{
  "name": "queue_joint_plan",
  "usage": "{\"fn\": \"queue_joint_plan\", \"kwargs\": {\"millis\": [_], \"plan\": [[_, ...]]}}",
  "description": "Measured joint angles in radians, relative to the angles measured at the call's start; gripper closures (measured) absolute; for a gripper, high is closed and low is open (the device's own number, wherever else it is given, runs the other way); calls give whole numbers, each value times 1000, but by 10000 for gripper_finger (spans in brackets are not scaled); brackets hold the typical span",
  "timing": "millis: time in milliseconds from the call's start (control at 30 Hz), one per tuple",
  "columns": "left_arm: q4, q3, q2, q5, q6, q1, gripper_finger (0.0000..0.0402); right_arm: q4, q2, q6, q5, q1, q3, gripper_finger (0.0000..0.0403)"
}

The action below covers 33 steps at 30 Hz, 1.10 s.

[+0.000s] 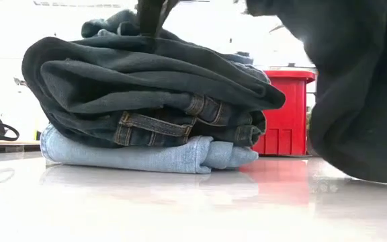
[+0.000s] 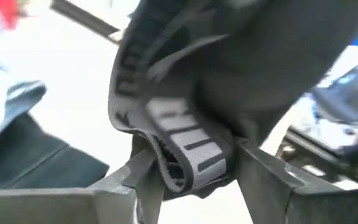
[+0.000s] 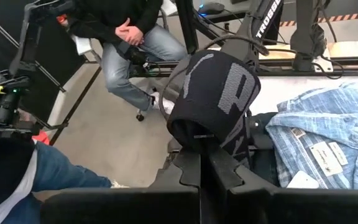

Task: Fold Laundry from Bin
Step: Fold the black underwear

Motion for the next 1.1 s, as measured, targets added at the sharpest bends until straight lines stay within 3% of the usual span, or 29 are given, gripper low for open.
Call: {"fn": "queue_joint_plan", "kwargs": {"millis": [233, 433, 633, 733, 900, 1100], "plan": [[93, 0, 0, 86, 95, 20, 285, -2, -3, 1, 4, 10, 0, 378], [94, 0, 0, 127, 111, 24, 390, -30, -3, 2, 4, 16, 0, 377], [21, 0, -41, 209, 120, 8, 400, -269, -1, 52, 32, 61, -8, 377], [-82, 0, -96, 259, 99, -6, 400, -280, -13, 101, 91, 93, -89, 376], [-122, 3, -167, 452, 25, -3, 401, -159, -56, 293, 211, 90, -320, 379], [-119, 24, -202, 494, -14, 10, 401, 133, -56, 608, 253, 48, -564, 378]]}}
